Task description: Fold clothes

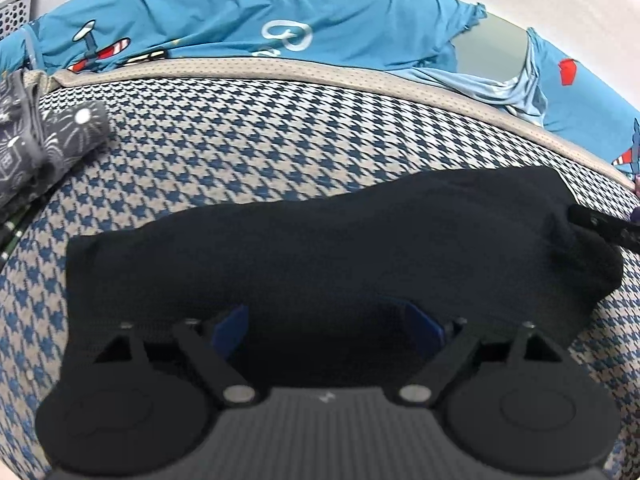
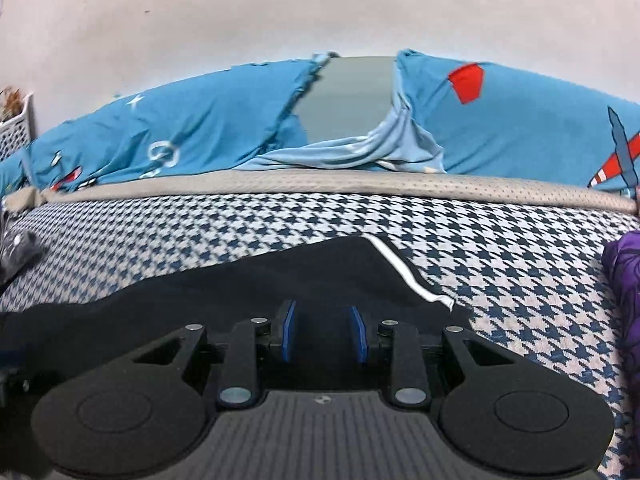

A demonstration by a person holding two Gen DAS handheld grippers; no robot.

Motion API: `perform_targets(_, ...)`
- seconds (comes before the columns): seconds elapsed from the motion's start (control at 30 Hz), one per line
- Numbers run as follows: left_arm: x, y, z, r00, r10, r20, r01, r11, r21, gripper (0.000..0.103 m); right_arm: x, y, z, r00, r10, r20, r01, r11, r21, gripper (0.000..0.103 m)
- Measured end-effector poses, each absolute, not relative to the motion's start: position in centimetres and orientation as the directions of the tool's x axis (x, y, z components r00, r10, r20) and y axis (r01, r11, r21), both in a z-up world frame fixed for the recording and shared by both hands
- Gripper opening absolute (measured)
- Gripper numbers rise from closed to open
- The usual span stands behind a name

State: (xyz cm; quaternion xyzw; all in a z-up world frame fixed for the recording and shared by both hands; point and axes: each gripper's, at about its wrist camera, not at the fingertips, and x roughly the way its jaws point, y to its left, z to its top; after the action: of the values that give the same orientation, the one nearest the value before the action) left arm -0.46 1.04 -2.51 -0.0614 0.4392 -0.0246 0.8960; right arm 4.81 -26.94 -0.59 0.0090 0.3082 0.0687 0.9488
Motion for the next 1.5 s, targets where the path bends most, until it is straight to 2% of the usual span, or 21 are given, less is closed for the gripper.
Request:
perform_targets(0.4, 0.2, -0.4, -3.3, 0.583, -0.110, -0.805, 0.002, 0.991, -0.134, 0.091, 9.1, -27.3, -3.0, 0.786, 0.091, -0.612, -0.091, 0.995, 0.031, 0.028)
perform_targets(0.87, -0.3, -1.2, -4.0, 0.576, -0.096, -0.812, 0.049, 0.995, -0.083, 0.098, 11.5, -26.5, -4.1, 0.810, 0.060, -0.584, -0.056, 0.998, 0.025, 0.027)
perform_targets(1.13, -0.8, -1.2, -3.8, 0.576, -0.087, -0.813, 0.045, 0.996, -0.074, 0.099, 11.1, -25.9, -3.4, 0.813, 0.019, -0.582, -0.026, 1.000, -0.003, 0.029)
perform_targets(1.5, -1.7, -0.6, -3.4, 0.582, -0.066, -0.810, 0.017, 0.998, -0.068, 0.099, 7.5, -23.6, -1.3, 0.799, 0.116, -0.590, -0.126, 0.992, 0.025, 0.032)
